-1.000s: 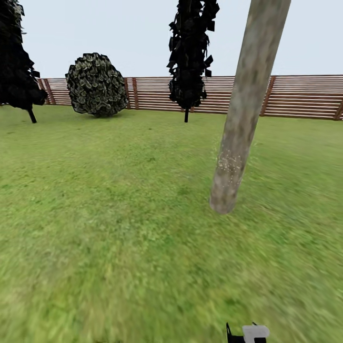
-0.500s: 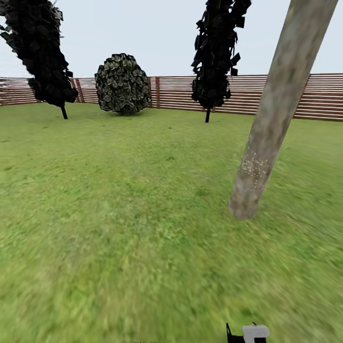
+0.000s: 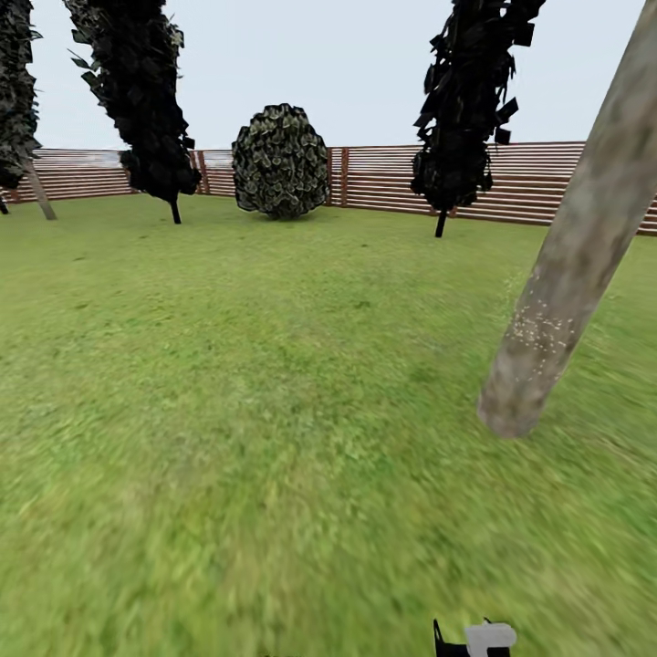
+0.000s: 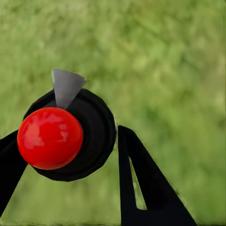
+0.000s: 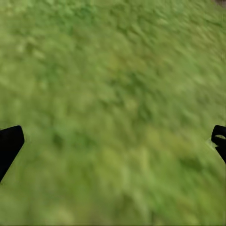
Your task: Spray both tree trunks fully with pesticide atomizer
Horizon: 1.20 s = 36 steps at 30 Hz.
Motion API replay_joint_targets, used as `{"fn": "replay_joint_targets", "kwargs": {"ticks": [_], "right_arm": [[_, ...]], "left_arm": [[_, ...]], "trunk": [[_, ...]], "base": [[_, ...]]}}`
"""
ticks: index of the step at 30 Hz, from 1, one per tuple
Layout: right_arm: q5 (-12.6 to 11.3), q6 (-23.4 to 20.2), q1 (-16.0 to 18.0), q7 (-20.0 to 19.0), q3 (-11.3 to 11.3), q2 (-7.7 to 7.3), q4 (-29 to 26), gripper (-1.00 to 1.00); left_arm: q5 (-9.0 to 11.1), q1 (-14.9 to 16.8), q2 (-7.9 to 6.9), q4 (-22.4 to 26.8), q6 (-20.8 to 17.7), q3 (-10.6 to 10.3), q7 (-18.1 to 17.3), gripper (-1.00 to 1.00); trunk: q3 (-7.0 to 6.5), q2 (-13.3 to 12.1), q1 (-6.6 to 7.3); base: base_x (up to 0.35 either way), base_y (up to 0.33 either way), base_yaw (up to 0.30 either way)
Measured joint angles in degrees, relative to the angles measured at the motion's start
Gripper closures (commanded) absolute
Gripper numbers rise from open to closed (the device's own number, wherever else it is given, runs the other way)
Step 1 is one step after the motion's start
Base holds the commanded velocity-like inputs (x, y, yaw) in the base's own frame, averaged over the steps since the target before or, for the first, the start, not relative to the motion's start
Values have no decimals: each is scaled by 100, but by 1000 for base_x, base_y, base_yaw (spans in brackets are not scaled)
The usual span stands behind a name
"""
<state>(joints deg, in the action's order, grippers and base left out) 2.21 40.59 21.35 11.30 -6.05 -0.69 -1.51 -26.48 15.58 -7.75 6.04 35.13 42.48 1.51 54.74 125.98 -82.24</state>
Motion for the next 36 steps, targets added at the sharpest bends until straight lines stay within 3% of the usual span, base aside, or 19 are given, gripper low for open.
{"fn": "replay_joint_targets", "kwargs": {"ticks": [36], "right_arm": [[0,0,-19,6,0,0,0,-100]], "left_arm": [[-2,0,2,-7,0,-1,0,100]], "trunk": [[0,0,0]], "base": [[0,0,282]]}}
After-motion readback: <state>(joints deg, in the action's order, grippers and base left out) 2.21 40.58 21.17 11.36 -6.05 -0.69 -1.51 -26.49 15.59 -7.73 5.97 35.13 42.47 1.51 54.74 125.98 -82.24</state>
